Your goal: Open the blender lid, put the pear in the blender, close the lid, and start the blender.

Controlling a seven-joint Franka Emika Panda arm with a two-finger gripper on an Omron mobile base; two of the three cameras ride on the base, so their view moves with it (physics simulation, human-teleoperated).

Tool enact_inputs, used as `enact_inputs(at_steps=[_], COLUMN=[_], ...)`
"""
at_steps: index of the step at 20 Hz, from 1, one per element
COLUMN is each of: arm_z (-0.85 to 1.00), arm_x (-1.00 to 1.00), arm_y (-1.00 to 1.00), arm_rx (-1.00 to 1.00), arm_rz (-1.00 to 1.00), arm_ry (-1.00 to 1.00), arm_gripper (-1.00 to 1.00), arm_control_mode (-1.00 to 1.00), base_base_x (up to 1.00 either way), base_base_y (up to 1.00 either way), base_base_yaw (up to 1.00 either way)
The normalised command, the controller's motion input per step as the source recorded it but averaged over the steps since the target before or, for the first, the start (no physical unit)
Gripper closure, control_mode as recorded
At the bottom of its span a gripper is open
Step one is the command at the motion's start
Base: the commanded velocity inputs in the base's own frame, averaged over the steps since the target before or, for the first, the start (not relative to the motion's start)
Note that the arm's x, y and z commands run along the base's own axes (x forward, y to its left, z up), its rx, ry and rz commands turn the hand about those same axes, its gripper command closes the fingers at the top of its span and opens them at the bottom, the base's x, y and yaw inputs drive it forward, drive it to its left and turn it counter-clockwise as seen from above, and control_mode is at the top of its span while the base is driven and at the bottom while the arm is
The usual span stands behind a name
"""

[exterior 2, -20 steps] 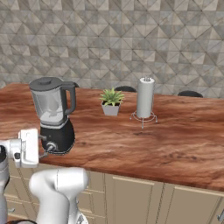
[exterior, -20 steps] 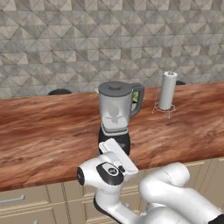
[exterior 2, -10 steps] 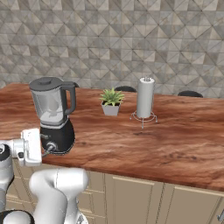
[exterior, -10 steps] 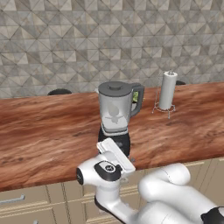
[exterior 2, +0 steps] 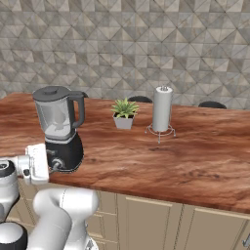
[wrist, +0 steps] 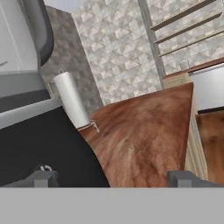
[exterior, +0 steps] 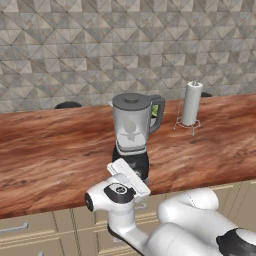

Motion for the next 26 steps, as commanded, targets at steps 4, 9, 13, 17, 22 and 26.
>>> enact_inputs(at_steps=[4,9,13,17,22,26], arm_z=[-0.07,-0.06,-0.01,0.24,0.68,0.86], arm_x=[0.35,0.36,0.1,-0.45,-0.64,-0.56], arm_y=[0.03,0.01,0.0,0.0,0.0,0.0], arm_rx=[0.0,0.0,0.0,0.0,0.0,0.0], arm_rz=[0.0,0.0,0.0,0.0,0.0,-0.02], arm_ry=[-0.02,-0.03,-0.07,-0.16,-0.16,-0.14], arm_gripper=[-1.0,-1.0,-1.0,-1.0,-1.0,-1.0], arm_control_mode=[-1.0,-1.0,-1.0,-1.0,-1.0,-1.0], base_base_x=[0.0,0.0,0.0,0.0,0.0,0.0], base_base_y=[0.0,0.0,0.0,0.0,0.0,0.0], base_base_yaw=[0.0,0.0,0.0,0.0,0.0,0.0])
